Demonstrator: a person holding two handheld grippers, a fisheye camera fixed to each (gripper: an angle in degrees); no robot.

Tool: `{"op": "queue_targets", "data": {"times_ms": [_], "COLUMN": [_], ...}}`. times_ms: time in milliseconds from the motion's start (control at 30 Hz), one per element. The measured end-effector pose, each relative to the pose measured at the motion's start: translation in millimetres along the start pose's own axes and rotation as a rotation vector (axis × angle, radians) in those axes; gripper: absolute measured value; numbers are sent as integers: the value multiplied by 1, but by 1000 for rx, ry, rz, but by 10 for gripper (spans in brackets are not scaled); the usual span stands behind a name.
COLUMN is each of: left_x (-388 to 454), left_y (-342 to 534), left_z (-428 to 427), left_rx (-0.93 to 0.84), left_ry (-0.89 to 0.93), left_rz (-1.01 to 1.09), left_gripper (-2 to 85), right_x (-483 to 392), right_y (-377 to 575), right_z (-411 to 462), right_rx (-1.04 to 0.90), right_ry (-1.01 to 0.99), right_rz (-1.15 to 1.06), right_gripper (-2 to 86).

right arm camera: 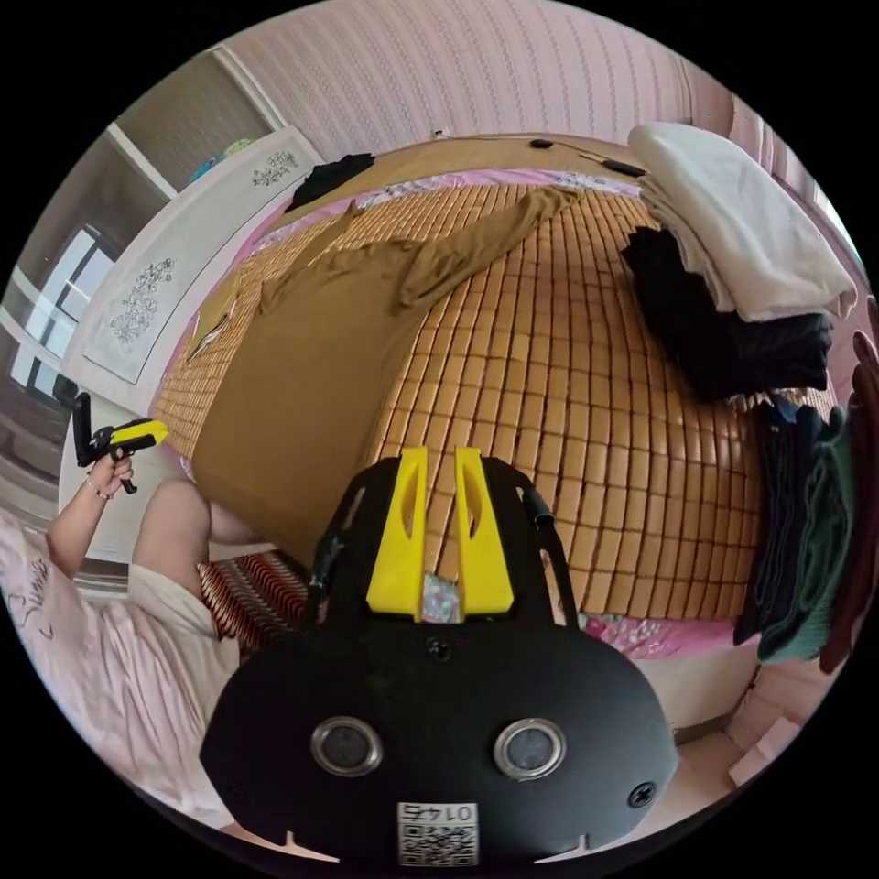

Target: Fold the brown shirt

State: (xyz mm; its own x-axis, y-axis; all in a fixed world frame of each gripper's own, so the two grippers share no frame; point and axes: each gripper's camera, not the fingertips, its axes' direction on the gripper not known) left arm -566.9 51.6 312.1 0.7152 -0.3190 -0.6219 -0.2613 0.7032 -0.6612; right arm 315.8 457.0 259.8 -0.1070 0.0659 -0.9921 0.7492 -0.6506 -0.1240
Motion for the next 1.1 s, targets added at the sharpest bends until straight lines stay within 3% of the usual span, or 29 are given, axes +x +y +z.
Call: {"op": "queue_targets", "data": {"times_ms": [100, 300, 467, 567, 733, 900, 1100], "left_x": [-17, -43, -51, -52, -49, -33, -7], "left_y": [-65, -198, -262, -283, -308, -351, -422], "left_z": [41, 114, 156, 174, 189, 226, 296], "left_rx": [49, 125, 88, 18, -67, -153, -198], "left_ry": [45, 120, 197, 211, 240, 272, 227], "left_rz": [37, 72, 100, 118, 119, 158, 218], "left_gripper": [26, 45, 42, 39, 39, 42, 47], "right_x": [10, 27, 63, 66, 45, -1, 27], "right_y": [-68, -212, -269, -258, -167, -46, -66], "right_z": [16, 84, 130, 128, 62, 27, -4], "right_rx": [96, 108, 59, 58, 80, -137, 6], "right_ry": [48, 273, 196, 131, 164, 237, 264], "right_rz": [-1, -8, 200, 193, 261, 310, 306], "right_gripper": [60, 103, 83, 25, 20, 63, 77]}}
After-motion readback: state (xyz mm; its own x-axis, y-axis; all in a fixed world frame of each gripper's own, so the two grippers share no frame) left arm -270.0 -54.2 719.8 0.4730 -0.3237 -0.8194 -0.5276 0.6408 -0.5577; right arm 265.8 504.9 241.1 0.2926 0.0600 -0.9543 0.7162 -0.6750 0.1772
